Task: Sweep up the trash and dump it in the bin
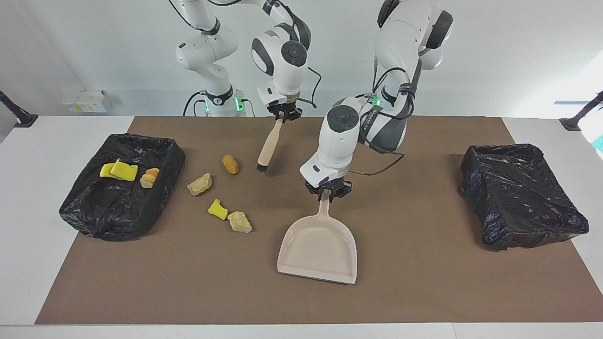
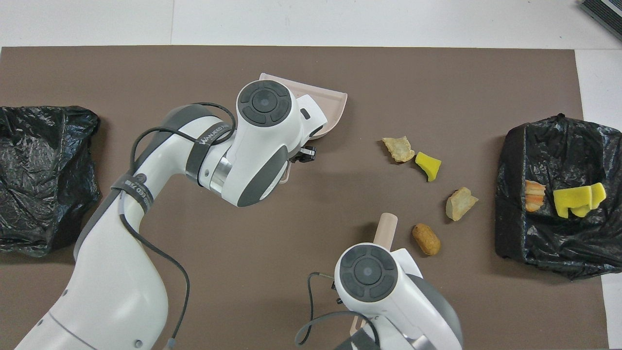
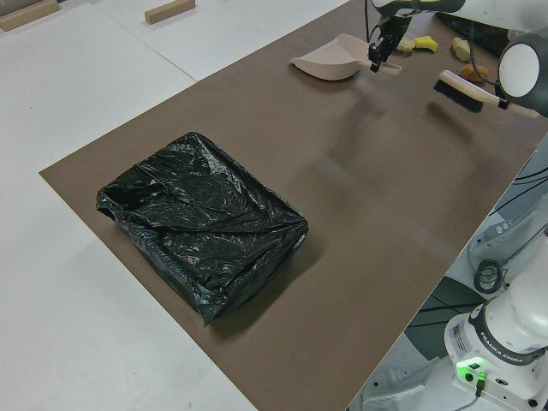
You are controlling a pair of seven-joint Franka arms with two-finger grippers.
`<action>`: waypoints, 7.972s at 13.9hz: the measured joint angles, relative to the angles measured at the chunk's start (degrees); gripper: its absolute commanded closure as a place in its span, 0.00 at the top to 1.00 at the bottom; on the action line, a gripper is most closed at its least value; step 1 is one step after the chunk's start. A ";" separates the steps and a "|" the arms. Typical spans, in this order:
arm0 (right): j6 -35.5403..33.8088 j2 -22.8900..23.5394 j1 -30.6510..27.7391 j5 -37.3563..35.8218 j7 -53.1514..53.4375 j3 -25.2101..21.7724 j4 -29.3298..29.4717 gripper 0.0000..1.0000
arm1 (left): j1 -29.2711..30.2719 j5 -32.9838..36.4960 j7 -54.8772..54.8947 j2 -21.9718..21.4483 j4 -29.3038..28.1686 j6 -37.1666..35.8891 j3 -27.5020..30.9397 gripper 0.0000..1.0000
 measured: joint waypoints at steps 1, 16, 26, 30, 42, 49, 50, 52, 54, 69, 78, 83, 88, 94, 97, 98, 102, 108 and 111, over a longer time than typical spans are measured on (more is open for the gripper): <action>-0.85 -0.32 -1.90 -0.52 0.68 -0.05 0.00 0.00 | 0.95 0.00 4.31 -1.42 -0.04 -2.31 0.09 0.00; 2.00 -8.31 -28.23 -1.62 -17.00 0.07 -9.64 0.00 | 12.59 0.77 70.08 -21.56 -23.75 -3.57 -0.14 0.00; 17.80 0.42 -31.51 -5.64 -29.69 0.28 -9.52 0.00 | 10.12 0.64 65.51 -23.23 -35.78 7.98 -0.48 0.00; 17.79 3.08 -27.43 -5.73 -33.82 0.86 -5.27 0.00 | 10.11 0.51 64.61 -23.71 -36.15 8.07 -0.61 0.00; 0.75 15.33 -19.11 -5.78 -40.62 0.70 20.58 0.00 | 8.52 0.44 60.30 -23.74 -37.50 9.82 -0.69 0.00; 6.74 19.92 -25.69 -10.95 -56.48 0.44 20.41 0.00 | 8.32 0.28 57.63 -23.74 -37.65 9.91 -0.73 0.00; 7.59 20.70 -24.79 -11.10 -56.53 0.61 20.34 0.00 | 8.17 0.28 57.11 -23.74 -37.67 9.91 -0.73 0.00; 10.32 22.20 -22.49 -11.67 -56.56 0.87 20.04 0.00 | 8.08 0.28 56.72 -23.74 -37.67 9.91 -0.73 0.00; 14.36 24.15 -20.36 -12.35 -56.65 0.96 19.84 0.00 | 8.00 0.26 56.46 -23.74 -37.75 9.91 -0.73 0.00; 8.02 21.65 -9.23 2.68 -54.96 2.88 21.08 0.00 | 7.00 0.25 56.72 -23.27 -39.06 12.72 -0.70 0.00; -9.08 12.08 -15.64 2.84 -24.86 3.14 18.71 0.00 | 6.34 0.25 64.83 -23.19 -39.06 12.88 -0.69 0.00; -9.59 6.20 -17.62 2.84 -12.41 2.83 7.25 0.00 | 5.57 0.25 65.14 -23.19 -39.06 12.90 -0.71 0.00; -9.57 -1.56 -18.93 2.85 -6.70 2.64 -2.68 0.00 | 5.57 0.25 65.14 -23.19 -39.06 12.97 -0.71 0.00; 1.57 -12.86 -19.89 2.85 -10.49 2.65 -20.15 0.00 | 5.57 0.25 65.14 -23.19 -39.06 12.98 -0.71 0.00; 8.80 -11.67 -19.96 2.86 -17.01 2.75 -20.38 0.00 | 5.57 0.25 65.14 -23.19 -39.06 12.99 -0.71 0.00; 9.49 -10.00 -19.95 2.86 -18.81 2.81 -18.87 0.00 | 5.57 0.25 65.14 -23.19 -39.06 12.99 -0.70 0.00; 9.51 -2.39 -20.21 2.86 -32.20 2.90 -9.68 0.00 | 5.57 0.22 64.39 -23.19 -39.06 12.99 -0.70 0.00; 10.14 9.07 -20.01 2.86 -46.16 3.31 1.88 0.00 | 5.13 0.21 59.43 -23.19 -39.17 12.99 -0.72 0.00; 10.39 12.53 -15.78 3.62 -46.50 3.64 6.06 0.00 | 5.10 0.21 59.32 -23.19 -39.18 12.99 -0.72 0.00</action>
